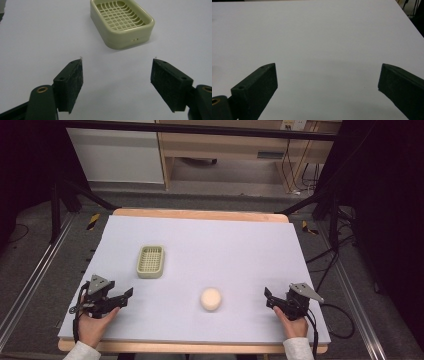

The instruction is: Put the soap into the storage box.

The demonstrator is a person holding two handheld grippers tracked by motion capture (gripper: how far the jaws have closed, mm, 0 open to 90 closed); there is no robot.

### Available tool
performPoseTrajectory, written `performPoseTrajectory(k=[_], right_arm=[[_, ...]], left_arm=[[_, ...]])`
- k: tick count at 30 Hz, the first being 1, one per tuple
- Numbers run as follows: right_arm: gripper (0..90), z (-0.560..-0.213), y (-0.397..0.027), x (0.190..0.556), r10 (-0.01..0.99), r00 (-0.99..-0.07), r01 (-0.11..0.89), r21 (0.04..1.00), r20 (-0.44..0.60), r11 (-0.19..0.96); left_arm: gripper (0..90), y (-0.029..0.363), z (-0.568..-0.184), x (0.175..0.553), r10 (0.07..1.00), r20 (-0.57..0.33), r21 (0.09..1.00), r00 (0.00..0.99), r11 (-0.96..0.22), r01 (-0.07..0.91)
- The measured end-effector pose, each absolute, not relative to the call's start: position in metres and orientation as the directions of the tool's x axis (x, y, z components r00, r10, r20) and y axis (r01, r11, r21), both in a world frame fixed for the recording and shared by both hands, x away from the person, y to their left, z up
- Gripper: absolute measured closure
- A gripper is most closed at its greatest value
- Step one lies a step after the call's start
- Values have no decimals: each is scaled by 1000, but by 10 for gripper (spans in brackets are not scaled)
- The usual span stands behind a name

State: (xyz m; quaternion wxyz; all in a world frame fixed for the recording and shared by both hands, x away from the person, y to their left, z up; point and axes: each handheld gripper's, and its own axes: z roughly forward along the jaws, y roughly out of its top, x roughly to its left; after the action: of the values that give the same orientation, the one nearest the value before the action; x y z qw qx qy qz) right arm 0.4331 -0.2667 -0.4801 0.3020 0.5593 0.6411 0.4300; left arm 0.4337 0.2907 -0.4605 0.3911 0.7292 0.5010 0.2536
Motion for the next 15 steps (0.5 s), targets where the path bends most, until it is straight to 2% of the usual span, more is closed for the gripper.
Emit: performPoseTrajectory(k=[15], right_arm=[[31, -483, -267, 432, 979, -184, 463, 886, 87, 8]], left_arm=[[285, 276, -458, 429, 912, -27, 820, 410, -214, 531]])
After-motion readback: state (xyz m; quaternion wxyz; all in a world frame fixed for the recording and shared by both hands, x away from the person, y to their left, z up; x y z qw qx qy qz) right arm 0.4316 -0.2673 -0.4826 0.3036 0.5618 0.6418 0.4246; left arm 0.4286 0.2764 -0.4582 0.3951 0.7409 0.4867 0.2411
